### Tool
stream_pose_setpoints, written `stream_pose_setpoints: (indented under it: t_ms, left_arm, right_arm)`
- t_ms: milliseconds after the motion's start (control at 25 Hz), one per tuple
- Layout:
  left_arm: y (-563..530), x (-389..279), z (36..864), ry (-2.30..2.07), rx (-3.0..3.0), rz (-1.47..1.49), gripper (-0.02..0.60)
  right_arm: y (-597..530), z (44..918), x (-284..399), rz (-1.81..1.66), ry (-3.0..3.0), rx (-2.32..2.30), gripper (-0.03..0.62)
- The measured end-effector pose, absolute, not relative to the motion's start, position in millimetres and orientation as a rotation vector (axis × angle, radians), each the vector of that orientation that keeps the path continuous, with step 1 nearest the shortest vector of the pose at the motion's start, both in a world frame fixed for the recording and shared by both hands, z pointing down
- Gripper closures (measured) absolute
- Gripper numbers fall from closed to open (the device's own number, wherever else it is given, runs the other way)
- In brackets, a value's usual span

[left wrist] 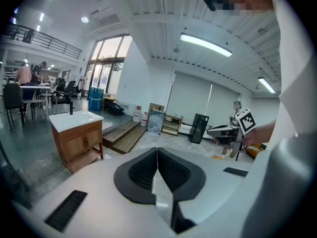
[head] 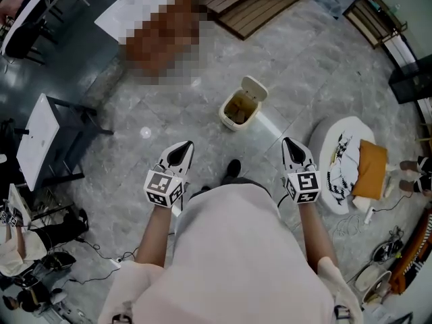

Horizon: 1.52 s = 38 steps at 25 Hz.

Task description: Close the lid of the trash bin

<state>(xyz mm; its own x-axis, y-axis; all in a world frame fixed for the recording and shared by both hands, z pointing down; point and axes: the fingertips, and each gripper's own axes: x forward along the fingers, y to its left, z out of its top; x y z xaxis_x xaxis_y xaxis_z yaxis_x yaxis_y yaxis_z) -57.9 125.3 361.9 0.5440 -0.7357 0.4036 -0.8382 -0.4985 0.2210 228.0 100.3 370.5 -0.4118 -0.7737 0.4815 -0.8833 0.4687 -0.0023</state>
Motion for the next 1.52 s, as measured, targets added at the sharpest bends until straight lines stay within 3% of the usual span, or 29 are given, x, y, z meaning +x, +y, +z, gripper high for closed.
stream_pose_setpoints:
  t_ms: [680,1520]
  left_arm:
    - [71,-12,376,-1.306,2.375,0.385,0.563]
    - [-27,-77,405,-1.032,2.482,0.512,0.563]
  right_arm:
    - [36,396,254,0.355,-2.332,1.270,0.562]
    - [-18,431,178,0.448,-2.166,1.293,0.562]
